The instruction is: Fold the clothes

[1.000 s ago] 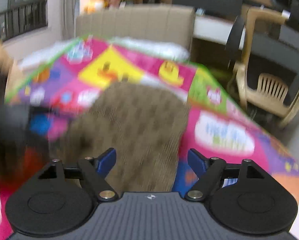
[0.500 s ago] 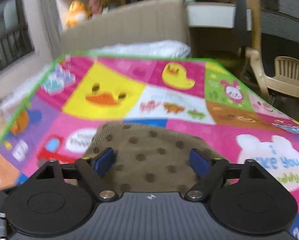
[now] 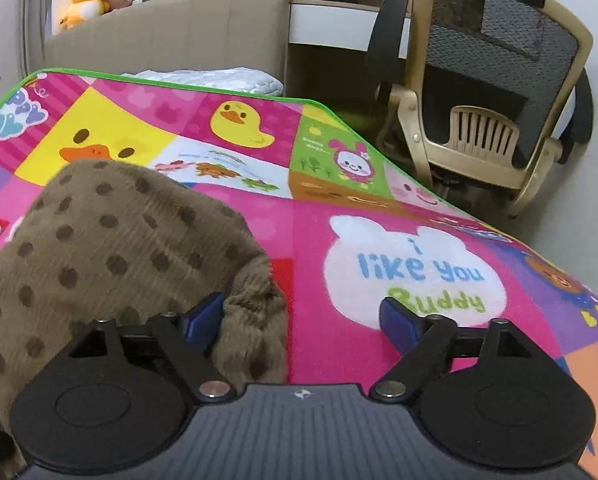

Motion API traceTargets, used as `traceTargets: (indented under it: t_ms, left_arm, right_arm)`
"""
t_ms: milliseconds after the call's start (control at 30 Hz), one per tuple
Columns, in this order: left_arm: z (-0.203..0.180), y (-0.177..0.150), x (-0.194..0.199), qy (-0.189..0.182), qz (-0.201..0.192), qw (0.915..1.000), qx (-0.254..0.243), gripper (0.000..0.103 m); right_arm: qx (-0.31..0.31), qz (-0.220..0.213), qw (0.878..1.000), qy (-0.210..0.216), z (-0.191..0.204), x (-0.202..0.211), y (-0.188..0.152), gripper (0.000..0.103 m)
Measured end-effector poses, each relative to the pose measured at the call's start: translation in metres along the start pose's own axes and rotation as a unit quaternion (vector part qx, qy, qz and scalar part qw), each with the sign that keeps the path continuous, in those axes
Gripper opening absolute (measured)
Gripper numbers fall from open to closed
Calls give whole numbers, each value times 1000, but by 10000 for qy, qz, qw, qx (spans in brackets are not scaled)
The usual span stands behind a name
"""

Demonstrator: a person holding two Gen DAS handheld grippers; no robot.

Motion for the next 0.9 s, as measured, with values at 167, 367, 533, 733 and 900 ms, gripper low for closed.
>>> traceTargets:
  t_ms: [167, 367, 533, 733, 900]
  left_arm:
    - [2, 0, 0, -15, 3, 10000, 33, 100]
    - [3, 0, 1, 104, -44, 9999, 42, 101]
    - [-8, -12, 22, 525, -241, 9983, 55, 101]
    - [-44, -44, 56, 777, -295, 9965, 123, 103]
    - [-77, -64, 67, 1247, -186, 9920, 16, 103]
  right_arm:
    - [-40, -40, 9999, -118, -3, 6, -5, 90]
    - [6, -134, 9989, -454, -5, 14, -6, 100]
    - [-245, -215, 9968, -732, -24, 40, -24, 103]
    - [-433, -511, 9973, -287, -48, 114, -79, 103]
    - [239, -471, 9986, 22, -36, 153, -121, 103]
Point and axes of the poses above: each gripper's, at about its wrist camera, not at the fingertips, and x roughly against the way its jaws point, z to its left, y to its top, the point moved 7 cm from there along -x, roughly the way its jaws point, and after that the axes turned 10 degrees about -y, right-handed, at the moved point
